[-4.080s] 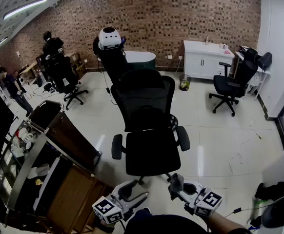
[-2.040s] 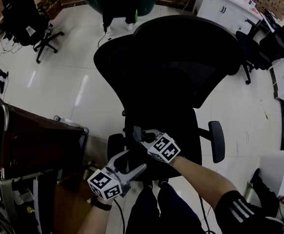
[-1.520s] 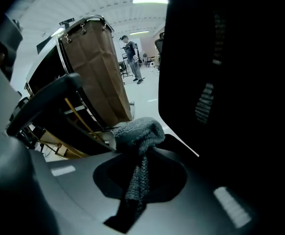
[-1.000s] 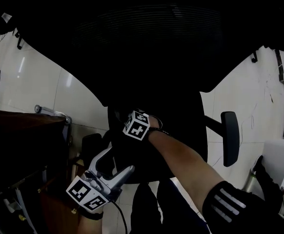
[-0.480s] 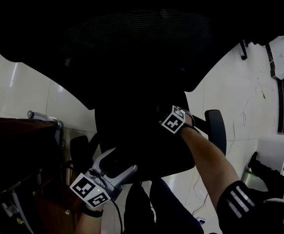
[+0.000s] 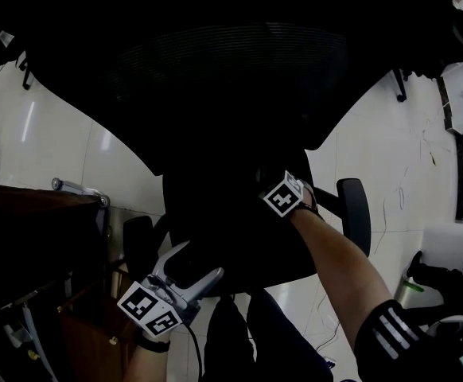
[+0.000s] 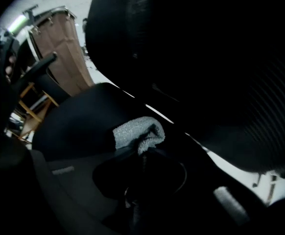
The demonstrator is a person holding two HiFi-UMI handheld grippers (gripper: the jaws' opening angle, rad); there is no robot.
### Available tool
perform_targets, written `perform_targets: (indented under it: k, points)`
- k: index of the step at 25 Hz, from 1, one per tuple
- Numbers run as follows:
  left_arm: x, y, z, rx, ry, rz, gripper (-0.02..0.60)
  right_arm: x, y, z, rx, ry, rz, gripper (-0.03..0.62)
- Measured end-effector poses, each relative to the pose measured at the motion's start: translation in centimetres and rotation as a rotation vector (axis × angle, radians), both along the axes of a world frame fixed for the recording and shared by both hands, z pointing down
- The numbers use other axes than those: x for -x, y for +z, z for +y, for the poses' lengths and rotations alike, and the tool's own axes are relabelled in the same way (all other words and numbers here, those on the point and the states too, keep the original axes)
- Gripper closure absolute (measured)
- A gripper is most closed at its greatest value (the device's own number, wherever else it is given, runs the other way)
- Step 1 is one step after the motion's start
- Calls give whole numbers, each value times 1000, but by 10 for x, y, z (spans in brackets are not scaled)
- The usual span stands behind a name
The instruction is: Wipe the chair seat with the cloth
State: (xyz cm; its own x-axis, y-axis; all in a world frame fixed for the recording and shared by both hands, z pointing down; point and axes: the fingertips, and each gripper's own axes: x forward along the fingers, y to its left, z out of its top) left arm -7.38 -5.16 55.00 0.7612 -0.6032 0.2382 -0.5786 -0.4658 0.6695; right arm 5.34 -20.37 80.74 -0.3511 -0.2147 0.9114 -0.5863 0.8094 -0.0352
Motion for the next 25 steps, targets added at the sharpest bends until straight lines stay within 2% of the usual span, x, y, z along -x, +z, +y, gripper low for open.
perform_targets:
  k: [2, 7, 9, 12, 15, 18, 23, 25]
  points:
    - [13, 1, 3, 5, -28, -12, 229, 56, -4, 22, 37, -69, -70, 563]
    - [41, 4, 11, 12, -76, -40, 229, 190, -21, 72, 53, -251, -210, 563]
    - [47, 6, 15, 14, -83, -44, 229, 223, -19, 94, 71, -307, -231, 563]
    - [53, 8, 18, 14, -96, -48, 229, 247, -5, 112, 86, -353, -223, 563]
    - [52, 11, 21, 21, -97, -45, 229, 240, 6, 115, 91, -339, -208, 563]
    - [46, 15, 21, 31, -86, -41, 229, 211, 18, 108, 85, -330, -167, 563]
    - [26, 14, 19, 37, -65, -18, 229, 116, 37, 95, 81, -307, -24, 563]
    - [14, 11, 18, 32, -44, -9, 229, 66, 41, 85, 83, -248, 26, 563]
